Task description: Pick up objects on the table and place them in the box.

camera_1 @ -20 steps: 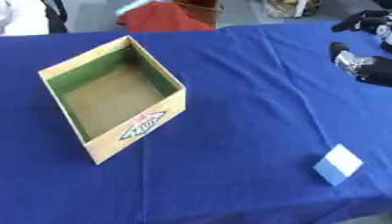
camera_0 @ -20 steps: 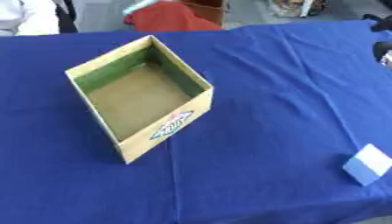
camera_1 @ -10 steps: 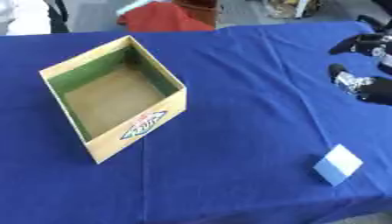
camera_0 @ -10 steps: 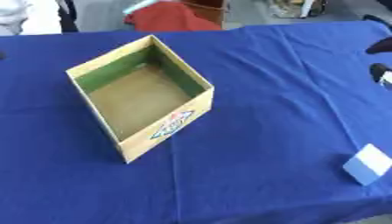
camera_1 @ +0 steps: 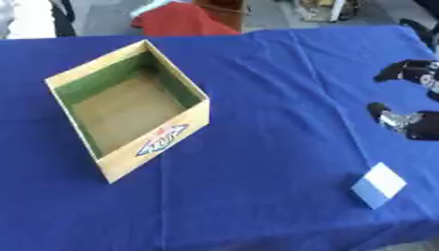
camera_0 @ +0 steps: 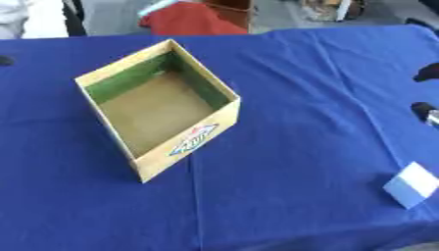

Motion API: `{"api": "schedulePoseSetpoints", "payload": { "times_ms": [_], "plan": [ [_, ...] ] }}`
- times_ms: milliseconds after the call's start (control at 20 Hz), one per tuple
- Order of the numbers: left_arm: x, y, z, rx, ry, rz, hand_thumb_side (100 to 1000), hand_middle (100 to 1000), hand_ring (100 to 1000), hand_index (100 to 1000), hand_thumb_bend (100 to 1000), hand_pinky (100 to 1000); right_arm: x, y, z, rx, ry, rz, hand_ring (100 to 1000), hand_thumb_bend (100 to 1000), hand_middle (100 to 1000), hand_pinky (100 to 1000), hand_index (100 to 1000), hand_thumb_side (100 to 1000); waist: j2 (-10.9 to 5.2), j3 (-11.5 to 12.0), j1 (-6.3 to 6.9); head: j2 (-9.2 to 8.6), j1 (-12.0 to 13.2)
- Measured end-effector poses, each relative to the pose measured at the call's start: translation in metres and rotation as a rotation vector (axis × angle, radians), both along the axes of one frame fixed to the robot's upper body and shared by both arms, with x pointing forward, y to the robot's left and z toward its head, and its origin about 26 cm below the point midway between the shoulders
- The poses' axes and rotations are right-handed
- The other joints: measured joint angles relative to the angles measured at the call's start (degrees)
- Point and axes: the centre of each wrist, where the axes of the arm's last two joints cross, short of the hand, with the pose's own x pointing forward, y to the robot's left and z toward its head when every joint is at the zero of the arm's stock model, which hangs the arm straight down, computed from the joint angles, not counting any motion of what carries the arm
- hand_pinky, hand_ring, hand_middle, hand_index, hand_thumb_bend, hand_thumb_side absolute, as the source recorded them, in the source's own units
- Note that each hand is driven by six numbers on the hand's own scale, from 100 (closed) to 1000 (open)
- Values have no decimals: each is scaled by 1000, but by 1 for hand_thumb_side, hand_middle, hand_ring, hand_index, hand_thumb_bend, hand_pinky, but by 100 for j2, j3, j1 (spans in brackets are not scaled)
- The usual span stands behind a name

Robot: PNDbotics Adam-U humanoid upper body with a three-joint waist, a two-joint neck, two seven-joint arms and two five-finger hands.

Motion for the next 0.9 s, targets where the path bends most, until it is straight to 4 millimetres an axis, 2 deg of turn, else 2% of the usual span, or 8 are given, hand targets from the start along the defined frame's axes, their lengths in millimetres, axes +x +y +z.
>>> {"api": "schedulePoseSetpoints", "payload": {
  "times_ms": [200,300,550,900],
  "plan": [
    [0,0,0,2,4,0,934,685,809,755,167,604,4,-5,-8,-4,69,-5,928,225,913,902,936,764,0,-12,-8,1,13],
    [-1,1,-1,3,7,1,934,685,810,755,168,604,5,-6,-11,-12,97,1,926,239,913,896,946,709,-1,-45,-28,3,27],
    [-1,1,-2,15,16,-4,934,686,810,755,168,604,10,-7,-16,-26,164,31,929,240,917,898,954,643,-39,-126,-57,52,116],
    [-1,0,-2,19,21,-9,933,686,810,755,167,604,12,-9,-18,-26,228,58,931,247,915,896,957,633,-42,-190,-43,66,209]
  ]
}}
